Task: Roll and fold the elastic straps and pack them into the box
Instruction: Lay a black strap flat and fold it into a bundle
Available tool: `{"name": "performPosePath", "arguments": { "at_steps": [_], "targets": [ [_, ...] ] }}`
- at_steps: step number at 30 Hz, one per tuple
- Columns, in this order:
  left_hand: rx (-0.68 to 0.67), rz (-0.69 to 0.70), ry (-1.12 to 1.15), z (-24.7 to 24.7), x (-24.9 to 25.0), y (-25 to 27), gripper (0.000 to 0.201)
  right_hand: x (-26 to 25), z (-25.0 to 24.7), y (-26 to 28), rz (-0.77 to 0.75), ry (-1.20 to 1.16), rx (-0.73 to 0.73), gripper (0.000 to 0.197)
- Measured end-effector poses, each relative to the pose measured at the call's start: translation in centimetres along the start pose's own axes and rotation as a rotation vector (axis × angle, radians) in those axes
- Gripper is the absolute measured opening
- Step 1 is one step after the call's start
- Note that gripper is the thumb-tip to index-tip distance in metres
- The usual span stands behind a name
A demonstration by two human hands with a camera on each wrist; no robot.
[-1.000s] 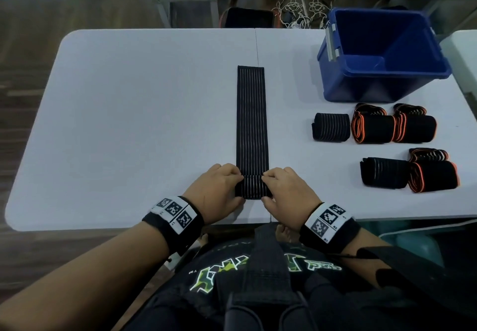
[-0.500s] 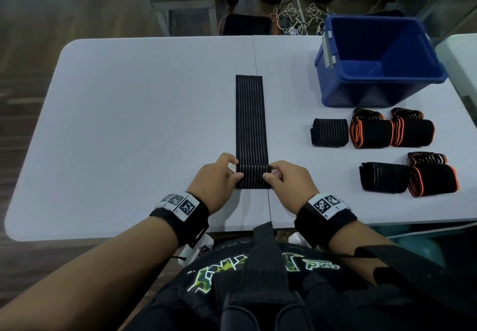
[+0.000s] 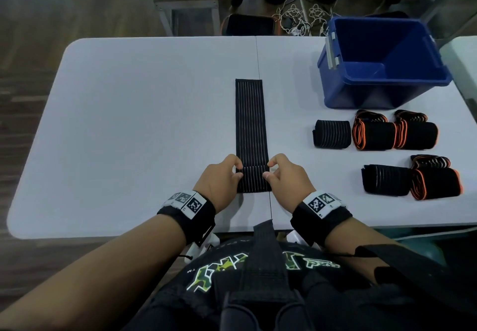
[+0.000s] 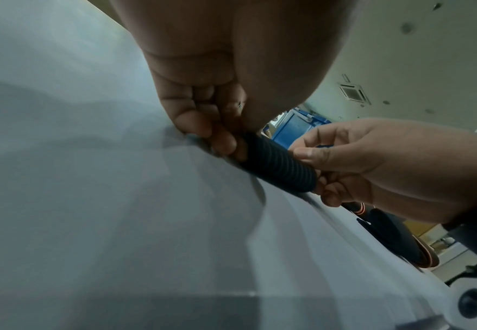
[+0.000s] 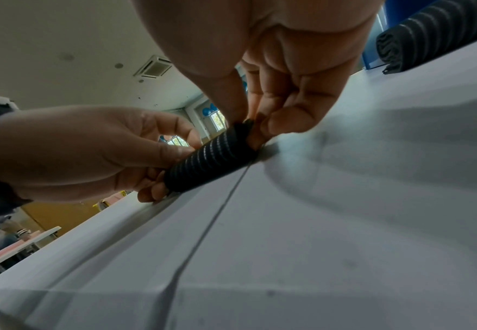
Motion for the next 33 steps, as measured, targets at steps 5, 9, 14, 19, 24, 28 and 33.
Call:
{"name": "performPosePath", "arguments": {
  "at_steps": [5, 9, 14, 19, 24, 28, 33],
  "targets": [
    [0.029, 0.011, -0.011, -0.3, 0.0, 0.2, 0.006, -0.1, 0.2, 0.6, -0.067, 0.081, -0.061, 0.035],
    [0.078, 0.094, -0.049, -0.9, 0.5, 0.7, 0.028, -0.4, 0.2, 0.9, -0.127, 0.241, -0.122, 0.056],
    [-0.046, 0.135, -0.068, -0.5, 0.6, 1.1, 0.049, 0.0, 0.2, 0.5, -0.134, 0.271, -0.09, 0.041],
    [-0.061, 0.032, -0.036, -0.3, -0.5, 0.3, 0.025, 0.8, -0.2, 0.2, -0.054, 0.14, -0.083, 0.017],
    [-0.119, -0.102, 0.04, -0.1, -0.5, -0.2, 0.033, 1.3, -0.2, -0.5, 0.013, 0.095, -0.041, 0.034],
    [-0.125, -0.114, 0.007, 0.1, 0.2, -0.3, 0.043, 1.2, -0.2, -0.7, 0.045, 0.088, -0.05, 0.034],
    [-0.109, -0.183, 0.013, -0.1, 0.2, -0.5, 0.046, 0.9, -0.4, -0.6, 0.06, 0.081, -0.06, 0.035]
  ]
}}
Point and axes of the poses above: each hand's wrist, its own y-axis away from the middle knuckle, its own z-axis out of the palm, x = y × z, the point moved 6 cm from there along -y, towards the middle knuckle, and after that the axes turned 6 degrees about x, right-handed, at the moved point
